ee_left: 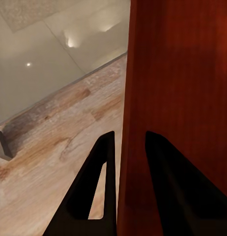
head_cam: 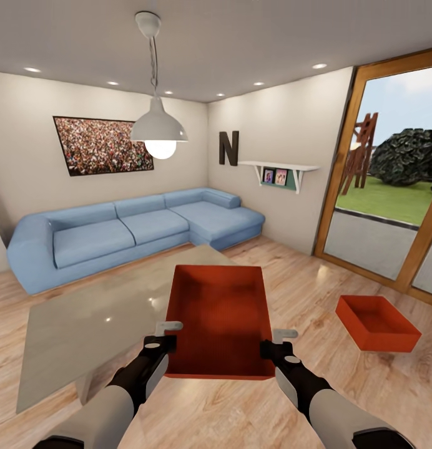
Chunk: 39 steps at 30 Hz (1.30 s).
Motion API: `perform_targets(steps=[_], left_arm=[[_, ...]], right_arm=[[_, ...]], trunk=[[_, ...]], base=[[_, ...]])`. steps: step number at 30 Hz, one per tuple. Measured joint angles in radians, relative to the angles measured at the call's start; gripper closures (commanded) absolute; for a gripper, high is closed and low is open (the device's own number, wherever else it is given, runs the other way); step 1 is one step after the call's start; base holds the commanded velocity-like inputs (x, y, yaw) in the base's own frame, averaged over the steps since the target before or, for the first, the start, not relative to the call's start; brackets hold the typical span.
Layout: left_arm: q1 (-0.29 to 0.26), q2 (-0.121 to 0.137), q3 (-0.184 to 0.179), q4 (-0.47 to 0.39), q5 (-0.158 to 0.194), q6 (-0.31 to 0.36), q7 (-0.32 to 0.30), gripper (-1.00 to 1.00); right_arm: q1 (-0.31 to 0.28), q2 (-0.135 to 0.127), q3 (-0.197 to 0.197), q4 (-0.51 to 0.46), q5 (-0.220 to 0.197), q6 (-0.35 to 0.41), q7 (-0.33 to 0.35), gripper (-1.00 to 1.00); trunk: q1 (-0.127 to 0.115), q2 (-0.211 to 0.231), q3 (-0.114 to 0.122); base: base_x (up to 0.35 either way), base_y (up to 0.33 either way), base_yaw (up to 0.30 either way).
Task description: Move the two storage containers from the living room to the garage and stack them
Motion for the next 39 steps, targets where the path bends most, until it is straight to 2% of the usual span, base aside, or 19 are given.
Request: perform_targets(steps=[39], left_arm=[[0.001, 0.000, 0.000, -0.003, -0.001, -0.002, 0.000, 1.00]], right_arm=[[0.000, 0.000, -0.001, 0.000, 0.000, -0.005, 0.000, 1.00]], trunk=[[0.000, 0.000, 0.064]], base=[[0.000, 0.000, 0.000]])
